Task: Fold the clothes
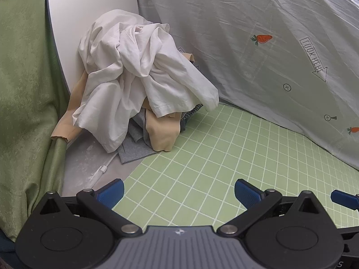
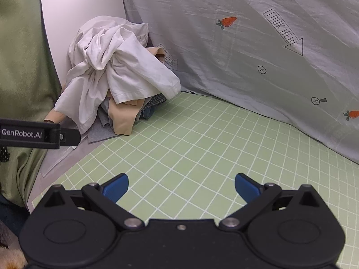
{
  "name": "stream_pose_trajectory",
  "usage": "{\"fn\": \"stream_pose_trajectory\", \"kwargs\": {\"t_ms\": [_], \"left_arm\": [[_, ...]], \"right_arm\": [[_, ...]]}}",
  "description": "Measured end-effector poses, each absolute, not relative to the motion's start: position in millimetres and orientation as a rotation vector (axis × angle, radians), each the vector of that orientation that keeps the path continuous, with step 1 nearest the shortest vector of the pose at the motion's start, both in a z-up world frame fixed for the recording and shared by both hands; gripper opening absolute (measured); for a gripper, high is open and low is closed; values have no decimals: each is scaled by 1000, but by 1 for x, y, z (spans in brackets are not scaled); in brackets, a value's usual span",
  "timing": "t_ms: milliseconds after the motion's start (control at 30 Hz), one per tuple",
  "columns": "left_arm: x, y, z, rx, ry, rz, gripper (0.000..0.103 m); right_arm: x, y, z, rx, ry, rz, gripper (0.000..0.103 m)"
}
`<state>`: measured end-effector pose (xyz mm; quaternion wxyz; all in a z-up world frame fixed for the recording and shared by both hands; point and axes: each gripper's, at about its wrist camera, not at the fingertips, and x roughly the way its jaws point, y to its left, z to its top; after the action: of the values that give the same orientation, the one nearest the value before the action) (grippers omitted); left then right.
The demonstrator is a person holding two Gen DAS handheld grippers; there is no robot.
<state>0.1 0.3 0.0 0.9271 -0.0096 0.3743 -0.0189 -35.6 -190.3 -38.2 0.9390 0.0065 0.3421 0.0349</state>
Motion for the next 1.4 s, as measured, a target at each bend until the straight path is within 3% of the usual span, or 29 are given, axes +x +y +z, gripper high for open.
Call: {"fn": "stream_pose_trajectory", "kwargs": {"t_ms": [1400], "left_arm": [[-2,-5,3,51,797,-61,103]], "right_arm": [[-38,-198,-42,58,696,43,102]]}}
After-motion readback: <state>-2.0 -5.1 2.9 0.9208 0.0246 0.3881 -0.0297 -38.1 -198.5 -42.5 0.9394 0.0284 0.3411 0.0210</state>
